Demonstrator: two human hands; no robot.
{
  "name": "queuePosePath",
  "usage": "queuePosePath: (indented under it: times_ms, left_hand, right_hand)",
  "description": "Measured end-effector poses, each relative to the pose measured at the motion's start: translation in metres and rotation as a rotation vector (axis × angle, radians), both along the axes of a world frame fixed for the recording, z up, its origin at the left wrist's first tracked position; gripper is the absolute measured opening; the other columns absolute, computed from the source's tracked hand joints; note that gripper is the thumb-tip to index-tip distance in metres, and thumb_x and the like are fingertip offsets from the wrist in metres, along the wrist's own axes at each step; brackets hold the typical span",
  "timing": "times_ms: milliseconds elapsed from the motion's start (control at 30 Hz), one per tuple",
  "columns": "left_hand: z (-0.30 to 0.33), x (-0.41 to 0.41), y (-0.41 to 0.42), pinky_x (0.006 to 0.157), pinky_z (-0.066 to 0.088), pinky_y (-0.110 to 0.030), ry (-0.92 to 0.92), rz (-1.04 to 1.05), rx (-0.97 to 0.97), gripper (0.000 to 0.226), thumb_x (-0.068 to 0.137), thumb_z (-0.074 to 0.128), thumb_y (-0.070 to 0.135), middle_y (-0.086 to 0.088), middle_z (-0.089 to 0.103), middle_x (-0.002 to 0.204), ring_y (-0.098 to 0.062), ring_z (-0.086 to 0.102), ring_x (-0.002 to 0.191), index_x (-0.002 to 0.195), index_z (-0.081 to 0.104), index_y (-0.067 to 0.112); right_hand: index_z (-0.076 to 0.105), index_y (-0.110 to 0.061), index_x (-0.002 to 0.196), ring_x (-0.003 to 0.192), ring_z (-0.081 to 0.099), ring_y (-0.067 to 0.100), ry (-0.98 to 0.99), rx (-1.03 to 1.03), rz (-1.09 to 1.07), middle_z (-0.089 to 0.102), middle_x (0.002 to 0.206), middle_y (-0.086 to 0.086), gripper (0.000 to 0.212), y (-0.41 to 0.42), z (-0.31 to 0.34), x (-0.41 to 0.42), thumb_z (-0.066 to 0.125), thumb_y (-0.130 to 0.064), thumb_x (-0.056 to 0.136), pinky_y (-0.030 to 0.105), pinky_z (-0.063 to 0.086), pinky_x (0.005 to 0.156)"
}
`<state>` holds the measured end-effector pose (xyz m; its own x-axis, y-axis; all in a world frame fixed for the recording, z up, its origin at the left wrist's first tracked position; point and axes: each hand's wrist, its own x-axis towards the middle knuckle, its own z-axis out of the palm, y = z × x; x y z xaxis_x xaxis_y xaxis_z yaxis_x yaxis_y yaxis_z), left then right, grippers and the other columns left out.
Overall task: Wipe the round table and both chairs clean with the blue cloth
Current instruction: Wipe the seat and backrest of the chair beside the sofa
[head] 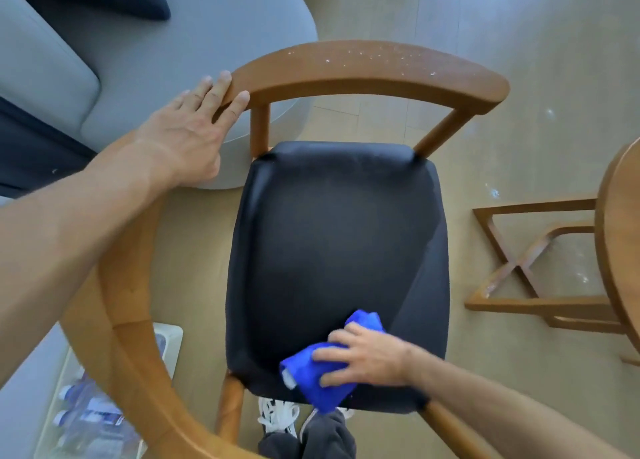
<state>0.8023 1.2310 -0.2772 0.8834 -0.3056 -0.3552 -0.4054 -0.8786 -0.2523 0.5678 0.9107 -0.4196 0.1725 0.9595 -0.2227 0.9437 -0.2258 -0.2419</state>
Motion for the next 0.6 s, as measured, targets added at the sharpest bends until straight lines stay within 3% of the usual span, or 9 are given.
queuePosePath:
  times_ms: [67,167,233,300,433,600]
  left_hand:
    - [0.004,-0.011,0.004,0.122,0.002,-0.042,-0.014,0.003,0.022,0.073,0.096,0.028,0.024,-0.013,-0.022,0.158,-0.028,-0.012,0.148,0.150,-0.020,0.017]
    - [0.007,-0.031,0.010,0.121,0.003,-0.044,-0.058,-0.042,0.062,0.071,0.096,0.024,0.029,-0.015,-0.018,0.159,-0.029,-0.011,0.148,0.151,-0.018,0.016]
    - [0.009,-0.044,0.013,0.121,0.002,-0.045,-0.089,-0.036,0.059,0.070,0.095,0.024,0.029,-0.015,-0.015,0.160,-0.030,-0.009,0.149,0.152,-0.015,0.016]
    - [0.009,-0.058,0.014,0.121,0.001,-0.047,-0.126,-0.032,0.056,0.068,0.096,0.023,0.030,-0.016,-0.012,0.160,-0.031,-0.008,0.149,0.152,-0.012,0.015]
    - [0.009,-0.091,0.016,0.119,0.001,-0.052,-0.198,-0.033,0.019,0.068,0.094,0.028,0.034,-0.018,0.000,0.161,-0.035,0.002,0.148,0.154,0.000,0.014]
    - [0.013,-0.128,0.021,0.116,0.001,-0.058,-0.255,-0.075,-0.069,0.061,0.094,0.034,0.025,-0.025,0.019,0.156,-0.043,0.018,0.144,0.151,0.023,0.006]
  right_hand:
    - [0.054,-0.034,0.115,0.099,0.057,0.030,-0.046,0.016,-0.190,0.052,0.134,0.001,0.039,-0.014,0.010,0.027,0.049,-0.011,0.084,0.035,0.049,0.075]
    - [0.060,-0.026,0.119,0.100,0.055,0.035,-0.071,-0.043,-0.786,0.052,0.134,0.006,0.058,-0.008,0.016,0.065,0.064,0.001,0.068,0.038,0.048,0.070]
    - [0.055,-0.024,0.127,0.104,0.048,0.034,-0.009,-0.061,-1.106,0.044,0.138,0.005,0.062,0.017,0.015,0.074,0.060,0.002,0.071,0.039,0.043,0.073]
    - [0.056,-0.023,0.123,0.101,0.046,0.034,0.031,-0.020,-1.286,0.044,0.135,0.006,0.062,0.047,0.016,0.066,0.055,0.003,0.068,0.039,0.042,0.072]
    - [0.064,-0.024,0.106,0.091,0.054,0.036,0.003,-0.031,-1.016,0.056,0.123,0.011,0.057,0.085,0.016,0.014,0.059,0.002,0.055,0.039,0.043,0.066]
    - [0.053,-0.031,0.116,0.098,0.052,0.031,0.097,-0.129,-0.477,0.050,0.129,0.007,0.064,0.092,0.019,-0.025,0.069,-0.006,0.059,0.038,0.046,0.069]
